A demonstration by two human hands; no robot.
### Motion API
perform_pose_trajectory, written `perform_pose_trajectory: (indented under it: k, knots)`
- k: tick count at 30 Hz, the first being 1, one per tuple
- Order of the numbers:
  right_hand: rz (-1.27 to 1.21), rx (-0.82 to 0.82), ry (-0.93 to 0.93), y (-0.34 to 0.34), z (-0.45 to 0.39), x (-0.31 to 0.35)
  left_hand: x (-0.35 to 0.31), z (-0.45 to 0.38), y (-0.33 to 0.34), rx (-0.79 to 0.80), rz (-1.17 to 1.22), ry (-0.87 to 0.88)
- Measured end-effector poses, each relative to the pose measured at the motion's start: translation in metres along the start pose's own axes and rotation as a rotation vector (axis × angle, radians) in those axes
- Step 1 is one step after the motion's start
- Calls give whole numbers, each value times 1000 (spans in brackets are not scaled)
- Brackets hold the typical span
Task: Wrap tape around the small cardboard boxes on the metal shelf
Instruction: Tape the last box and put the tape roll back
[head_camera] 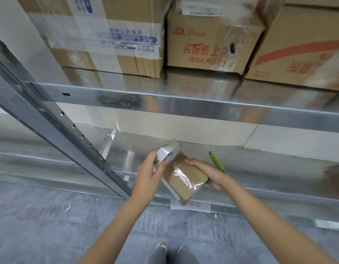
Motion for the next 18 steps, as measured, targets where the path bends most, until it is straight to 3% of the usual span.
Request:
perform_pose_trajectory:
  k: [4,7,12,18]
  knots:
    - [535,-238,-307,5,11,43,-4,-12,10,33,-22,16]
    - [814,-283,-427,31,13,52,-6,-15,11,26,-43,25]
    - [859,-450,-494,31,16,44,-8,-22,6,102,-83,-13]
    - [925,-386,-429,30,11,40,-7,-7,-29,118,-361,64]
Point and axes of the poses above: each hand's wrist, its own z-axis away from the middle knuckle, its own y-axis out of the palm, x = y × z, the point moved 7 cm from there along -z, towards the middle knuckle, and after that the axes turned 3 degrees about -z, right-handed, at the moved point
